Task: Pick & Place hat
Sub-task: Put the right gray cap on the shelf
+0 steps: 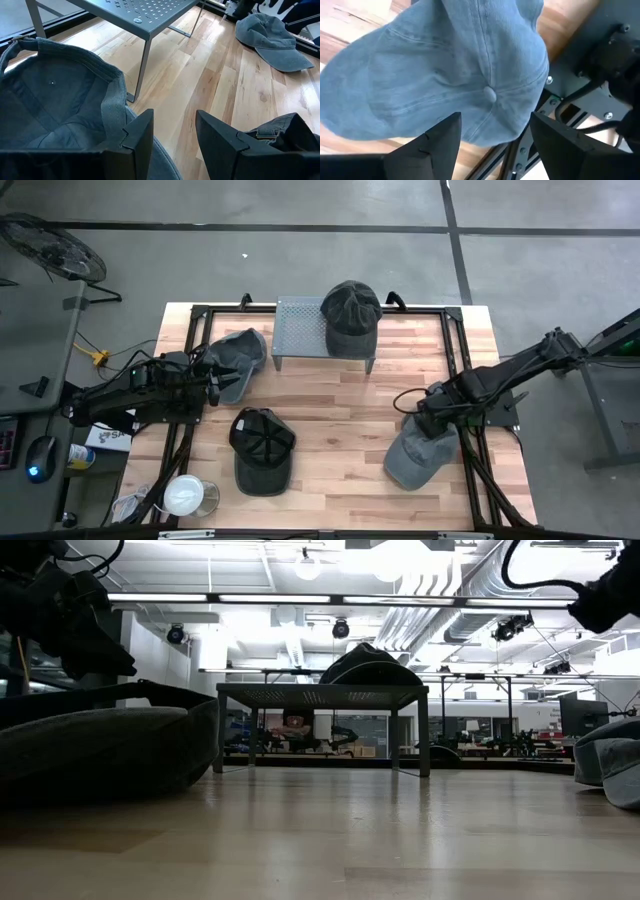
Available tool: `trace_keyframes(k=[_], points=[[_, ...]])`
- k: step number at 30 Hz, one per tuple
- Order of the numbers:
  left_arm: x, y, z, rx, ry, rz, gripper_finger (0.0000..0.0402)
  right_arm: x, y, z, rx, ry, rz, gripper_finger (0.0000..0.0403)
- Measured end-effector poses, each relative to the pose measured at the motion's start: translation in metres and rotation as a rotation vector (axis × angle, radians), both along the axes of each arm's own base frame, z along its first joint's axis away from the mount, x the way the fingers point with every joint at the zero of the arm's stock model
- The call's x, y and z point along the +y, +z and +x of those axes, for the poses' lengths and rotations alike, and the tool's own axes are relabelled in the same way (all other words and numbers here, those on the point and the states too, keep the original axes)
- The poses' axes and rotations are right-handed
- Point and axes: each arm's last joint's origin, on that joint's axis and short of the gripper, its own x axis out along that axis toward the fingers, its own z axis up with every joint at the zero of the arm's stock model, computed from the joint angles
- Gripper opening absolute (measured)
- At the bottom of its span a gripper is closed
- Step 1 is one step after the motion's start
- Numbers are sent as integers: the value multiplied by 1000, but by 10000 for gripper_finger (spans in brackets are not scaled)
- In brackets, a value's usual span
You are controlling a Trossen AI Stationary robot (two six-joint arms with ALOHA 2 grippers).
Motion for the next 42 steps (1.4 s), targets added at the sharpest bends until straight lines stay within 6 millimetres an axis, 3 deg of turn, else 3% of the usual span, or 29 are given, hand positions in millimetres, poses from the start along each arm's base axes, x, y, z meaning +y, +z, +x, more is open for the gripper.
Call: trace_keyframes(k=[12, 30, 37, 42], points=[[0, 0, 0, 0, 0, 0, 145, 1, -25, 0, 1, -7, 59, 230], [0, 0, 0, 0, 0, 0, 145, 3, -11, 7, -106, -23, -6, 231], [0, 0, 0, 0, 0, 0, 145, -9, -10, 16, -177, 76, -30, 264], [0, 0, 0, 0, 0, 0, 145, -22, -11, 15, -138, 114, 0, 284]])
